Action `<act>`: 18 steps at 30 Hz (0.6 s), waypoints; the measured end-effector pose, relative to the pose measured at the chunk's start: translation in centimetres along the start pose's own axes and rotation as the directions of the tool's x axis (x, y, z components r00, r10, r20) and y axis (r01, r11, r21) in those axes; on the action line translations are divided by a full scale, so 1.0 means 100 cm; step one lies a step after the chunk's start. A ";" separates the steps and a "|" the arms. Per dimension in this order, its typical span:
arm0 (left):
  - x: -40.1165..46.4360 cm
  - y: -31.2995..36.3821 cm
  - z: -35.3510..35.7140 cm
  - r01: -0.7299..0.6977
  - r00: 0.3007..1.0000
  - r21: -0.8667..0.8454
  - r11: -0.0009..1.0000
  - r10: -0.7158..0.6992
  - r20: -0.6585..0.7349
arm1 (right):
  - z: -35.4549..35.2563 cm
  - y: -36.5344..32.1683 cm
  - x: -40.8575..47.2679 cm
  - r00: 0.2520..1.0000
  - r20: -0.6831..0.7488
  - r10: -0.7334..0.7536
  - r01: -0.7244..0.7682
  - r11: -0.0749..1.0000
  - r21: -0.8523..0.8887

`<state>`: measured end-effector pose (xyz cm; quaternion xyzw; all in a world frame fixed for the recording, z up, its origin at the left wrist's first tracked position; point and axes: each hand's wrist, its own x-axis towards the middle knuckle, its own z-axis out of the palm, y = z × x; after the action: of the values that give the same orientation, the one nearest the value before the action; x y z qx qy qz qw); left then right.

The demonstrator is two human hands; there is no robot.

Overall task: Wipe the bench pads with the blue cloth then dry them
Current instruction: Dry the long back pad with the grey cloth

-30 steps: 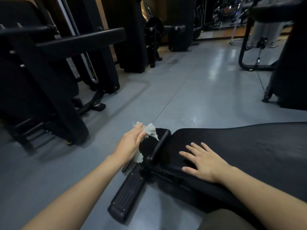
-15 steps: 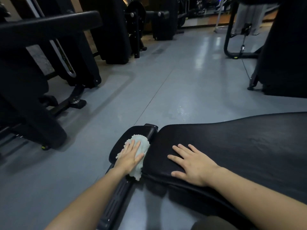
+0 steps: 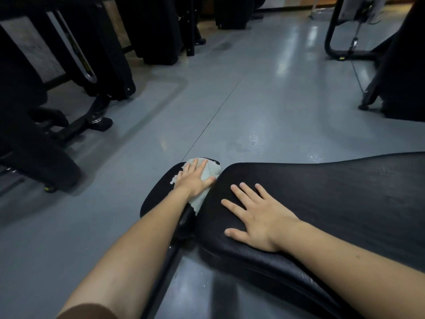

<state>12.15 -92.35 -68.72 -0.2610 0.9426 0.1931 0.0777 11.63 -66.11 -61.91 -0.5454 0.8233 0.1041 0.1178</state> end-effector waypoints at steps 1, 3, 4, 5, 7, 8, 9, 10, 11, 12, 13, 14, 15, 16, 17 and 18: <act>0.009 0.003 -0.001 -0.010 1.000 -0.007 1.000 0.010 -0.009 | 0.001 0.000 0.000 1.000 -0.001 -0.003 0.003 1.000 0.002; 0.021 0.008 -0.002 -0.027 0.999 -0.019 0.999 0.026 -0.044 | 0.002 0.001 0.001 1.000 -0.008 -0.006 0.007 1.000 0.012; 0.024 0.009 -0.003 -0.032 0.998 -0.022 0.999 0.031 -0.062 | 0.002 0.001 0.001 1.000 -0.012 -0.009 0.009 1.000 0.016; 0.025 0.009 -0.004 -0.036 0.997 -0.021 0.999 0.034 -0.074 | 0.002 0.001 0.002 1.000 -0.017 -0.011 0.011 1.000 0.019; 0.029 0.008 -0.005 -0.036 0.996 -0.027 0.999 0.034 -0.077 | 0.002 0.002 0.001 1.000 -0.026 -0.011 0.012 0.999 0.030; 0.031 0.006 -0.007 -0.024 0.997 -0.039 0.999 0.021 -0.073 | 0.002 0.002 0.001 1.000 -0.029 -0.010 0.011 0.999 0.037; 0.033 0.001 -0.008 -0.005 0.998 -0.055 0.998 0.001 -0.066 | 0.002 0.002 0.000 0.999 -0.031 -0.009 0.011 0.999 0.043; 0.036 -0.005 -0.009 0.016 0.998 -0.064 0.998 -0.020 -0.058 | 0.002 0.001 0.000 0.999 -0.033 -0.009 0.010 0.999 0.047; 0.038 -0.013 -0.011 0.037 0.998 -0.069 0.997 -0.040 -0.049 | 0.001 0.001 0.000 0.999 -0.035 -0.010 0.011 0.999 0.050; 0.040 -0.023 -0.011 0.054 0.997 -0.070 0.996 -0.057 -0.043 | 0.001 0.001 0.000 0.999 -0.036 -0.010 0.012 0.998 0.054; 0.042 -0.032 -0.012 0.067 0.997 -0.072 0.995 -0.071 -0.044 | 0.001 0.001 0.000 0.999 -0.037 -0.010 0.012 0.998 0.059; 0.042 -0.043 -0.012 0.085 0.995 -0.078 0.993 -0.089 -0.047 | 0.002 0.002 0.000 0.999 -0.036 -0.012 0.014 0.998 0.064; 0.041 -0.054 -0.012 0.114 0.992 -0.095 0.989 -0.119 -0.044 | 0.002 0.002 0.000 0.999 -0.037 -0.014 0.016 0.998 0.069; 0.037 -0.065 -0.013 0.154 0.987 -0.121 0.981 -0.160 -0.034 | 0.002 0.002 0.001 0.999 -0.040 -0.016 0.019 0.997 0.070; 0.034 -0.077 -0.014 0.202 0.979 -0.148 0.968 -0.206 -0.010 | 0.003 0.002 0.001 0.999 -0.044 -0.019 0.022 0.997 0.068; 0.028 -0.087 -0.014 0.233 0.972 -0.173 0.957 -0.233 0.016 | 0.003 0.002 0.002 0.999 -0.046 -0.020 0.023 0.998 0.063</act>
<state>14.19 -101.07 -70.93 -0.3764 0.8850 0.2635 0.0749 11.41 -66.07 -62.25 -0.5525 0.8227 0.0643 0.1176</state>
